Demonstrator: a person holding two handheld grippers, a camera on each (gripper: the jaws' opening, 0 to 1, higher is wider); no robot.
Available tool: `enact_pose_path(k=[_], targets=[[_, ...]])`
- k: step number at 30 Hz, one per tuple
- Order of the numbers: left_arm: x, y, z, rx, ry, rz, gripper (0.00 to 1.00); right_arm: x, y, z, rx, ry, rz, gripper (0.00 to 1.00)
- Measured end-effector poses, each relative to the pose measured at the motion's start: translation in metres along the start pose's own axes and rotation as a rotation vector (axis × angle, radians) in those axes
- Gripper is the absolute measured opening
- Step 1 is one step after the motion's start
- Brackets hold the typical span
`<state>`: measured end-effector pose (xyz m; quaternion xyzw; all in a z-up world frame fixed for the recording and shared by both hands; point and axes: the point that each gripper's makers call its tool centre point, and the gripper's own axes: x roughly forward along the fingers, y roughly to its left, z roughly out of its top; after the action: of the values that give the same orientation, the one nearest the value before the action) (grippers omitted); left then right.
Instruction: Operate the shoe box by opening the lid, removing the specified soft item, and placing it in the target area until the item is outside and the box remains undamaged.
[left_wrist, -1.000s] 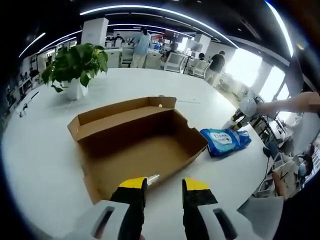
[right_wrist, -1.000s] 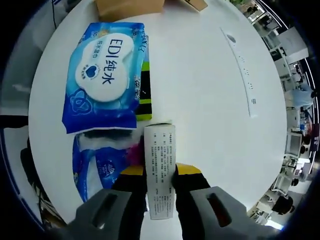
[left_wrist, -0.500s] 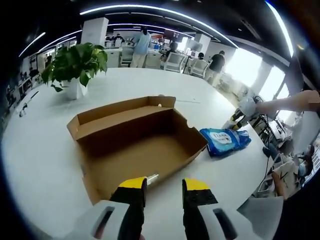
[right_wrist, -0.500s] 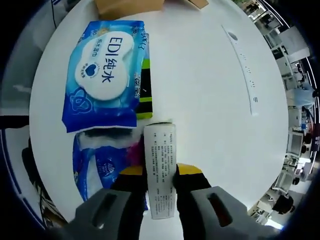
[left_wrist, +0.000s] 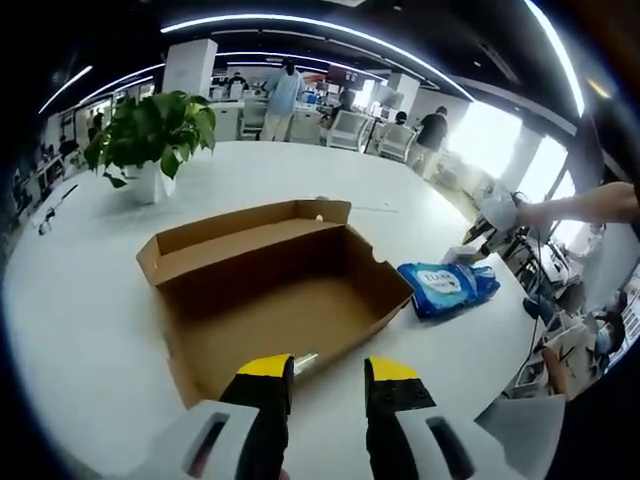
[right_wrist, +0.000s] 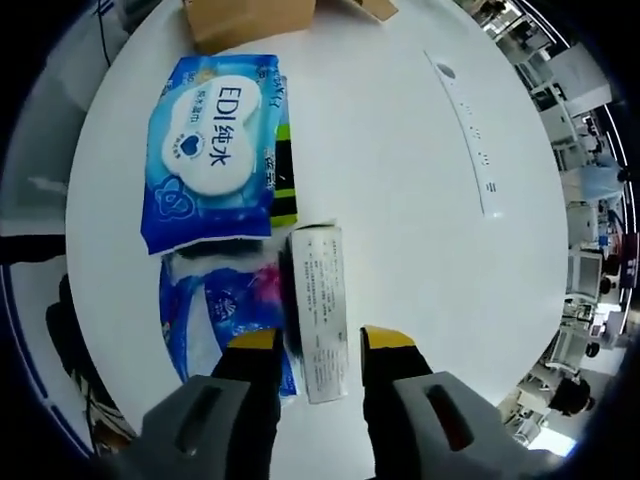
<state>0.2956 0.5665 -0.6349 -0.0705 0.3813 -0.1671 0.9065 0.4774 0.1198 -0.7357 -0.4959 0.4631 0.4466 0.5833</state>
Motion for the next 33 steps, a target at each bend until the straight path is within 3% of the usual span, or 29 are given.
enact_pose_path(k=[7,18,24,29,33], targets=[[-0.003,-0.004,0.004,0.014,-0.019,-0.017,0.28,-0.025,-0.002,0.003,0.022,-0.03,-0.041,0.3],[-0.013,-0.007,0.004,0.026,-0.043,-0.04,0.28,-0.063,-0.006,0.017,0.178,-0.126,-0.106,0.29],[-0.024,0.0,0.002,0.021,-0.06,-0.036,0.28,-0.073,-0.003,0.036,0.301,-0.205,-0.084,0.3],[-0.031,0.005,-0.002,0.009,-0.07,-0.033,0.28,-0.083,-0.006,0.071,0.497,-0.359,-0.058,0.32],[-0.037,0.011,-0.006,-0.005,-0.077,-0.026,0.28,-0.087,-0.003,0.091,0.551,-0.419,-0.053,0.33]])
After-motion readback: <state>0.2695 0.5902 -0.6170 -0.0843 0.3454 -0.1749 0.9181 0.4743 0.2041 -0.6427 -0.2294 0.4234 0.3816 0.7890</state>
